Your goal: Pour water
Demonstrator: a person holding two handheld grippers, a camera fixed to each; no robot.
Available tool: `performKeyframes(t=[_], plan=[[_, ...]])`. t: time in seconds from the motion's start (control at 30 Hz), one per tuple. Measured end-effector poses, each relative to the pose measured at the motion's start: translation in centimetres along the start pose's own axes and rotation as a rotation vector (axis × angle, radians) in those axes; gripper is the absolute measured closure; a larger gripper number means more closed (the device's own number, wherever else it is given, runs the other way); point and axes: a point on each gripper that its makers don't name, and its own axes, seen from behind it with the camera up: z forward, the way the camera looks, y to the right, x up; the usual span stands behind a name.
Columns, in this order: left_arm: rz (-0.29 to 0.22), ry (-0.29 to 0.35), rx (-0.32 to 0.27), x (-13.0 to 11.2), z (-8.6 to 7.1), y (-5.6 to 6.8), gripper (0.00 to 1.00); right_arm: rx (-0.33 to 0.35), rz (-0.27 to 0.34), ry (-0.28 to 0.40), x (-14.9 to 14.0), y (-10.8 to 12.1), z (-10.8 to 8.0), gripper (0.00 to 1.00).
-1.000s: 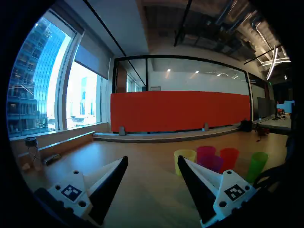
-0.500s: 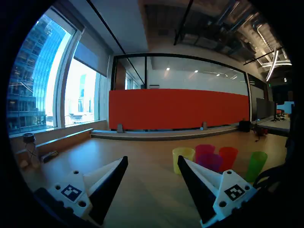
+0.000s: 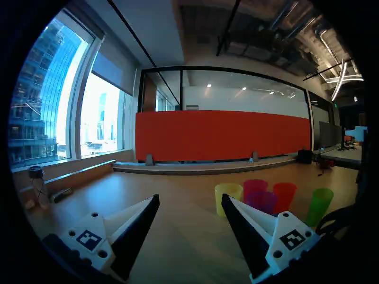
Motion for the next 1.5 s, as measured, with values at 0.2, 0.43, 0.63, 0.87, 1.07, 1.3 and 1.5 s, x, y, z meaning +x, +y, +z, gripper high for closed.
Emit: performKeyframes(t=[0.2,0.43,0.63,0.87,1.07,1.3,1.5], plan=[[0.0,0.0,0.0,-0.1,0.0,0.0,0.03,0.025,-0.022,0.022,0.1,-0.4,-0.1,0.01],[0.0,0.0,0.0,0.0,0.0,0.0,0.03,0.051,-0.037,0.035,-1.1,-0.9,0.3,0.01],[0.0,0.0,0.0,0.0,0.0,0.0,0.03,0.052,-0.029,0.054,-1.9,-0.8,0.8,0.0],[0.0,0.0,0.0,-0.1,0.0,0.1,0.03,0.053,-0.001,0.066,-3.0,-0.5,1.2,0.01],[0.0,0.0,0.0,-0.1,0.0,0.0,0.03,0.045,0.003,0.057,-4.4,0.0,1.3,0.01],[0.0,0.0,0.0,-0.1,0.0,0.0,0.03,0.027,0.01,0.035,-5.7,0.8,1.6,0.01],[0.0,0.0,0.0,-0.1,0.0,0.0,0.03,0.031,0.007,0.021,-6.6,0.6,1.8,0.01]])
